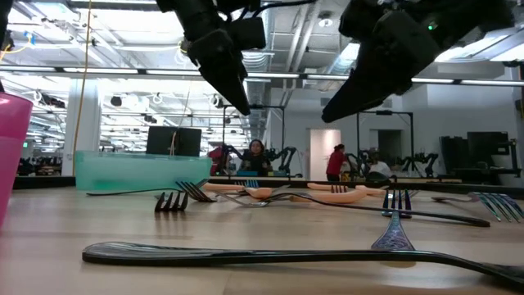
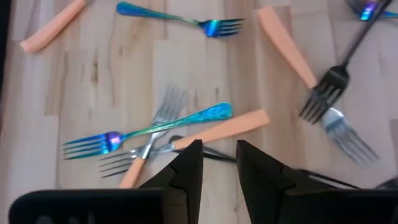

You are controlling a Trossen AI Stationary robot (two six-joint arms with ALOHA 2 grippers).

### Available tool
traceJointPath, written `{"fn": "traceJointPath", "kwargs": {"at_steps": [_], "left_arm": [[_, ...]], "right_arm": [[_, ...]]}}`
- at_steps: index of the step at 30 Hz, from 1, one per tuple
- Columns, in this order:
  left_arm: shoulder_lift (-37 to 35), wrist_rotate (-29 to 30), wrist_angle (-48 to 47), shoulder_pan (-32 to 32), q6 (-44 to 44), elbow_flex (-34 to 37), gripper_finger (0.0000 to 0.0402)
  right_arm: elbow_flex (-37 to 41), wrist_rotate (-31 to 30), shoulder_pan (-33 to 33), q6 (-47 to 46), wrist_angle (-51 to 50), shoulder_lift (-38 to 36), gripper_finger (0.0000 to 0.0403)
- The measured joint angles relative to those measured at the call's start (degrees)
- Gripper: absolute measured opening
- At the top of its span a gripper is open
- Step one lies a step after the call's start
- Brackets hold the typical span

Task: Sort silverware by color (type)
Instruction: Put the black fork into the orange bin

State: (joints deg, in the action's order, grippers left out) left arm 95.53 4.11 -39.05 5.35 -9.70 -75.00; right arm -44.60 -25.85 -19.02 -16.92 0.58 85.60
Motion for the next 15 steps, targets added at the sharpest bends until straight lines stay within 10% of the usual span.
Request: {"fn": "traceJointPath", "kwargs": {"at_steps": [15], "left_arm": [[0.2,-2.4,17.0,-9.1,-6.5,4.0,0.0083]], "right_arm": [[0.0,-5.3,-0.6,-2.7,0.2,-2.6,0.0242]]}}
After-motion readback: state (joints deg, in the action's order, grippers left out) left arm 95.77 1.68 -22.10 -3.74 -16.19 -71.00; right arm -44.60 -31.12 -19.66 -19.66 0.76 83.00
